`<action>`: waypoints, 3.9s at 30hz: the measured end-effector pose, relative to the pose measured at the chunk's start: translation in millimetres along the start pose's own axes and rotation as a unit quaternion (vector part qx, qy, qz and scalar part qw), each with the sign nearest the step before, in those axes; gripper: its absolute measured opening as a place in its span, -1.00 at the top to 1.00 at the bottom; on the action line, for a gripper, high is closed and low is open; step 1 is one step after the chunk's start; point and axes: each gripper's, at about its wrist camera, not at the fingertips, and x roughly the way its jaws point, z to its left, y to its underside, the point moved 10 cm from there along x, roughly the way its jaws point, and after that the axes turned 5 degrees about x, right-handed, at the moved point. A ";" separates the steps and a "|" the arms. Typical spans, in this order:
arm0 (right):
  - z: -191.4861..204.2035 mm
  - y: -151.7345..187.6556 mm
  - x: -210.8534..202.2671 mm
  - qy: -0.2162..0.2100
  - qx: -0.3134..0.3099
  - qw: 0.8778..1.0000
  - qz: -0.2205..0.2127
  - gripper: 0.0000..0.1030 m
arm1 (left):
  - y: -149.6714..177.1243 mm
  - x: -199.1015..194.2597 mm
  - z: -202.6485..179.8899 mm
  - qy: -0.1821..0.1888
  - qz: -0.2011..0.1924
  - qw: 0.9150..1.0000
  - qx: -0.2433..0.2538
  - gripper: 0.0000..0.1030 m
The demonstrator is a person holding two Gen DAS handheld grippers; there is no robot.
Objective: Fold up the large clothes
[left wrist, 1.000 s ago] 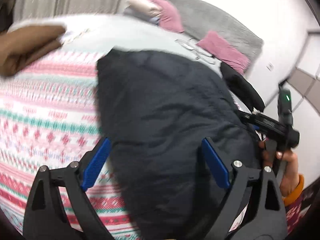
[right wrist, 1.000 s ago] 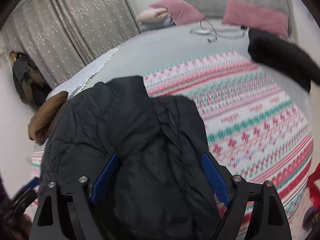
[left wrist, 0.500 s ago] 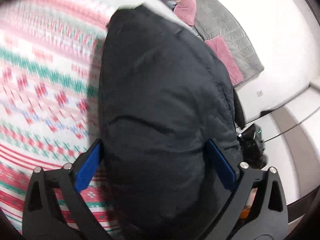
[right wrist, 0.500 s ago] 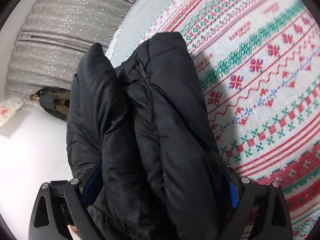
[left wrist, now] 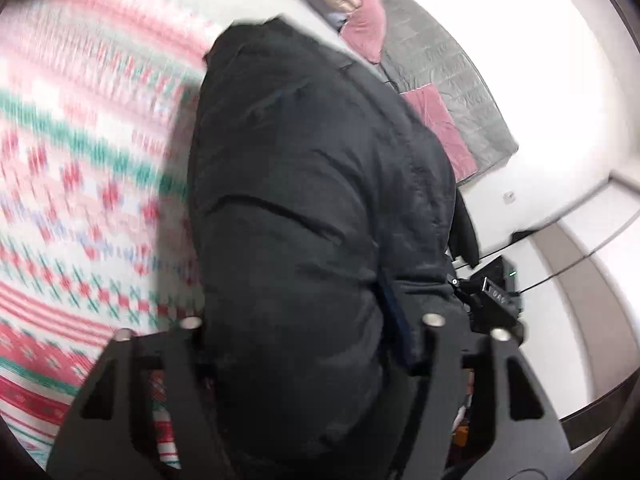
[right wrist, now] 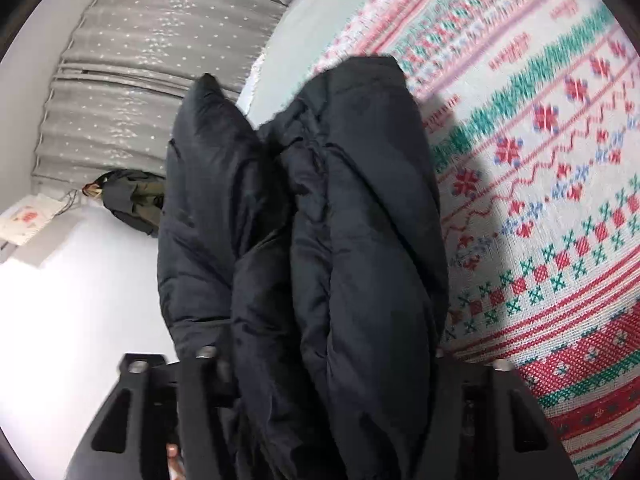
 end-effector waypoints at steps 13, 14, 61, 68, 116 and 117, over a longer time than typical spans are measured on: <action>39.9 -63.9 -123.7 0.035 -0.057 0.978 -0.198 0.49 | -87.1 62.9 -124.8 0.005 -0.022 0.990 0.140 0.08; 37.6 -71.0 -137.4 0.043 -0.057 0.974 -0.213 0.49 | -91.3 76.2 -138.8 0.010 -0.017 0.988 0.152 0.08; -0.5 -8.5 -155.2 0.439 -0.147 0.871 -0.164 -0.74 | -18.6 150.7 -179.2 -0.247 0.072 0.936 0.239 -0.92; -4.8 -9.9 -165.4 0.439 -0.143 0.871 -0.167 -0.74 | -9.1 161.4 -178.2 -0.244 0.091 0.936 0.237 -0.92; -15.5 -12.3 -159.6 0.444 -0.146 0.871 -0.151 -0.74 | 2.2 158.1 -191.8 -0.230 0.097 0.937 0.243 -0.92; -15.4 -12.2 -159.5 0.445 -0.146 0.871 -0.152 -0.74 | 2.2 158.2 -192.2 -0.230 0.097 0.937 0.243 -0.92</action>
